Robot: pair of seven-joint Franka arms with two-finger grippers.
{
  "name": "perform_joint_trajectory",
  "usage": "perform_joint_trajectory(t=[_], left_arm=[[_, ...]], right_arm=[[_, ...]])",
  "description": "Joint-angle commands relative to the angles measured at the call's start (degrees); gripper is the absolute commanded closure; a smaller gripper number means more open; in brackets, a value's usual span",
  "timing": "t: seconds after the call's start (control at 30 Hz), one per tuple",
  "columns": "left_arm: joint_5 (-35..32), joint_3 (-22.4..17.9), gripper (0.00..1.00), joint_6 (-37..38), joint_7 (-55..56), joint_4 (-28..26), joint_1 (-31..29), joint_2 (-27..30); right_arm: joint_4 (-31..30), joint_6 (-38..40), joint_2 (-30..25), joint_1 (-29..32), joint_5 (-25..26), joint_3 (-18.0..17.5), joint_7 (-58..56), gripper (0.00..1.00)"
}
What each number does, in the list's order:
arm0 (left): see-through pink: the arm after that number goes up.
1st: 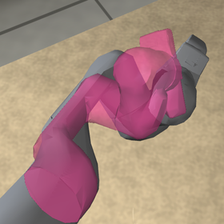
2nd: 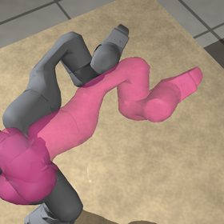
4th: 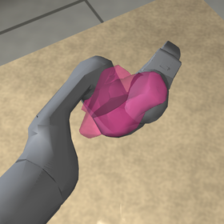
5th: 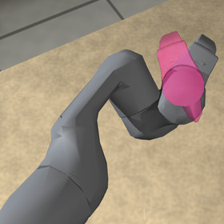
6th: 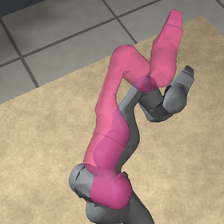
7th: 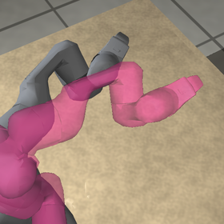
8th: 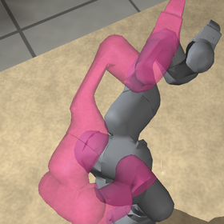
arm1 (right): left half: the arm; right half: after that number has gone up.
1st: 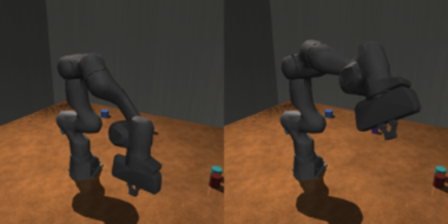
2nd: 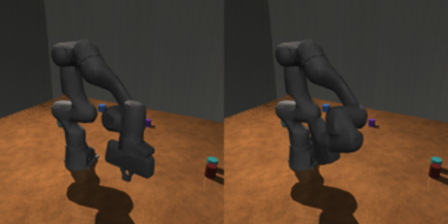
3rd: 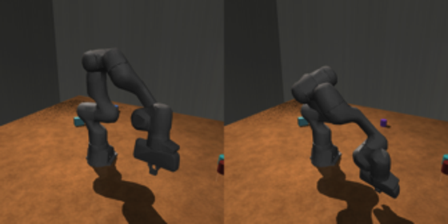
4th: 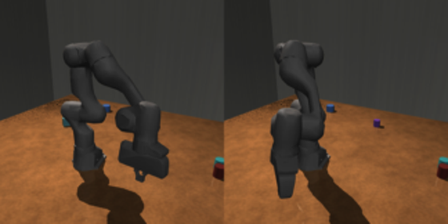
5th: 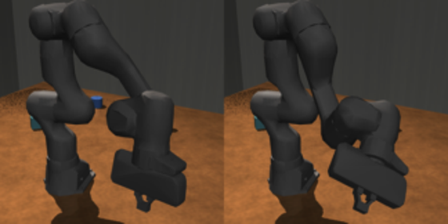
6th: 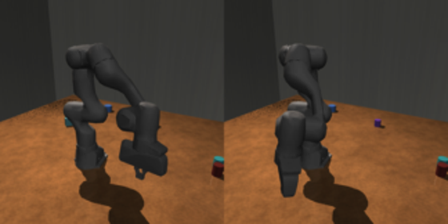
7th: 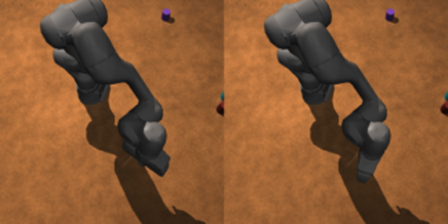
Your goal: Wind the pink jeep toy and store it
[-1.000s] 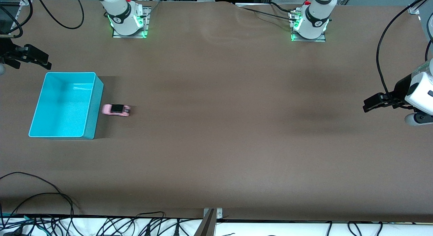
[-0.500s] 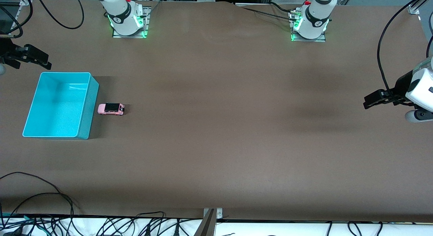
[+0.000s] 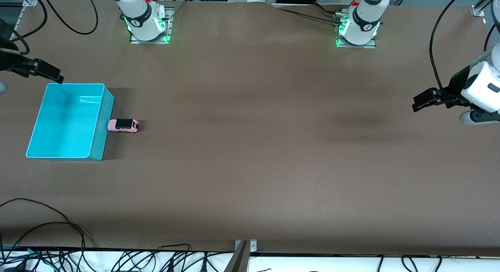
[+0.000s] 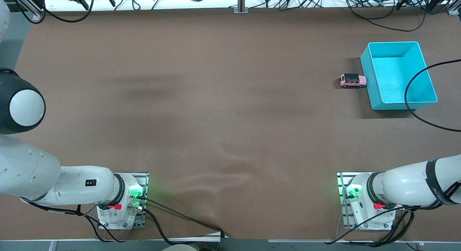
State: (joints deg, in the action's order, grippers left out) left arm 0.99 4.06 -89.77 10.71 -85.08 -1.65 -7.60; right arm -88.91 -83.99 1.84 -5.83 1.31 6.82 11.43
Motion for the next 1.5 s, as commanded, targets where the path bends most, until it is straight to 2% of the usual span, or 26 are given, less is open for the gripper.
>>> perform_joint_trajectory(t=[0.0, 0.1, 0.33, 0.67, 0.97, 1.2, 1.33, 1.47], left_arm=[[2.0, -6.2, 0.00, -0.4, -1.6, -5.8, 5.2, 4.9], [2.1, -7.8, 0.00, -0.4, -1.7, -6.5, 7.0, 5.3], [2.1, -7.5, 0.00, -0.4, -1.6, -6.4, 6.8, 5.0], [1.9, -7.5, 0.00, -0.4, -1.6, -5.8, 6.7, 4.7], [1.6, -7.5, 0.00, -0.4, -1.5, -5.7, 6.7, 4.7], [1.4, -7.4, 0.00, -0.4, -1.5, -5.7, 6.9, 4.5], [1.4, -7.4, 0.00, -0.4, -1.5, -5.7, 6.9, 4.5], [1.3, -7.4, 0.00, -0.4, -1.4, -5.7, 7.0, 4.5]], right_arm=[[-1.2, 0.1, 1.7, -1.1, -0.5, 0.0, 10.8, 0.00], [-2.6, -0.6, 2.0, -1.1, -0.5, 0.2, 13.7, 0.00], [-5.9, -3.1, 2.1, -0.3, -0.5, 0.7, 18.1, 0.00], [-16.4, -11.7, 1.5, -0.2, -0.5, 0.9, 39.3, 0.00], [-25.6, -25.9, 1.2, -0.1, -0.5, 1.3, 60.8, 0.00], [-36.7, -44.7, 1.3, 0.0, -0.5, 1.7, 75.6, 0.00], [-41.0, -52.1, 1.9, 0.0, -0.4, 1.7, 79.5, 0.00], [-42.7, -55.5, 4.0, 0.0, -0.5, 1.6, 80.7, 0.00]])
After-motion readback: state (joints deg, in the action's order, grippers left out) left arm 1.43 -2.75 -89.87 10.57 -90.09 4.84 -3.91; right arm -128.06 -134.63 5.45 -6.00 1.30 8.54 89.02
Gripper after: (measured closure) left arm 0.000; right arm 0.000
